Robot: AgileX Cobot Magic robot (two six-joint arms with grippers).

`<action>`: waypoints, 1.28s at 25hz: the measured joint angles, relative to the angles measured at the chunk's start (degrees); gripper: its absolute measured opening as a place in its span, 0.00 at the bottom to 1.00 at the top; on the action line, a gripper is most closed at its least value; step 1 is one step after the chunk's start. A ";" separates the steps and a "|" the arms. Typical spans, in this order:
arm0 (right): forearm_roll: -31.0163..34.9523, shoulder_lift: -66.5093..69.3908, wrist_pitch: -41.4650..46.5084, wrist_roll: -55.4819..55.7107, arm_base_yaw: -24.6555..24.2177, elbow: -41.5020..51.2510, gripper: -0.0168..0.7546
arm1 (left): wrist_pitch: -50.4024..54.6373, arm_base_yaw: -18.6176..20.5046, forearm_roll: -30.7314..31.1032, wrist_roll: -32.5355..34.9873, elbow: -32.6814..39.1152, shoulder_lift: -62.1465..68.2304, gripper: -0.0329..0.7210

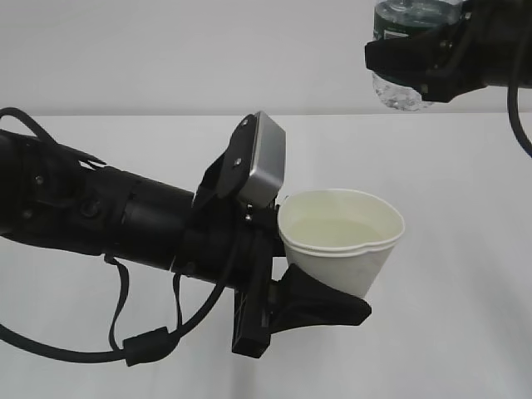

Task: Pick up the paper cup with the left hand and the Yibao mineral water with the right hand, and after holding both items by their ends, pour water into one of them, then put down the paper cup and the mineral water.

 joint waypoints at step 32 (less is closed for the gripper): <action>8.22 0.00 10.02 -8.71 -1.77 0.00 0.57 | 1.28 0.00 -1.50 0.00 0.00 0.00 0.60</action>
